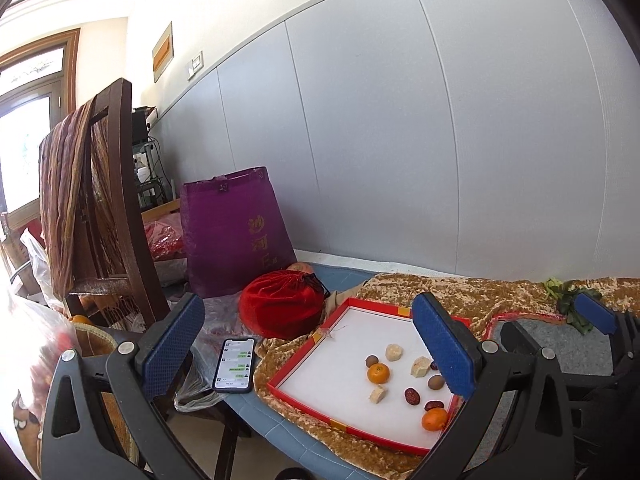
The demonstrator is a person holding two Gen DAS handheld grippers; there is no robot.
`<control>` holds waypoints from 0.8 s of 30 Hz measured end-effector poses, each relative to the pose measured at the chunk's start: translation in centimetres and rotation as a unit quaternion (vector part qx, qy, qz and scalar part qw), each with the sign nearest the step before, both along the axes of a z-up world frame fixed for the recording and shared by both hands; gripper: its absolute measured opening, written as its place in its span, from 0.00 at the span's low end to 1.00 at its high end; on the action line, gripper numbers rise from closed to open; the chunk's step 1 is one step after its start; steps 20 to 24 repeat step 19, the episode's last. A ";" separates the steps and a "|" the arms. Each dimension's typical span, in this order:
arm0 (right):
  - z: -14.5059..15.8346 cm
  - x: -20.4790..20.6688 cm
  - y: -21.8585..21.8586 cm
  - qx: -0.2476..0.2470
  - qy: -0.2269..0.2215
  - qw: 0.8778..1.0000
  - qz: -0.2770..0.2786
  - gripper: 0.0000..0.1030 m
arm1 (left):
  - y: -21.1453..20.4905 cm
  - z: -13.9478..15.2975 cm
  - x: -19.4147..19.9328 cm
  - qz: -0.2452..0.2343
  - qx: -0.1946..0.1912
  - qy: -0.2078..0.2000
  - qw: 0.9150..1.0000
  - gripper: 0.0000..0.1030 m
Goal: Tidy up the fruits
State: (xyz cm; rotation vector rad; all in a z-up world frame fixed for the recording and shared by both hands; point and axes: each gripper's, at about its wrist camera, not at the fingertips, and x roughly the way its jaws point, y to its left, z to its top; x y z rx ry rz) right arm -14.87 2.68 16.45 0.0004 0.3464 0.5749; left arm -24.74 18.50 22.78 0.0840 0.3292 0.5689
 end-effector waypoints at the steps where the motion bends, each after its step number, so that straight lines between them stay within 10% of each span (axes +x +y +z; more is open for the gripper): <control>1: 0.2 -0.1 -0.3 0.001 -0.003 1.000 -0.001 1.00 | -0.4 0.3 -0.1 -0.005 0.000 -0.002 1.000 1.00; 24: 1.2 1.2 -14.1 0.022 -0.016 0.990 -0.136 1.00 | -12.1 -0.8 7.1 -0.163 -0.040 0.023 0.986 1.00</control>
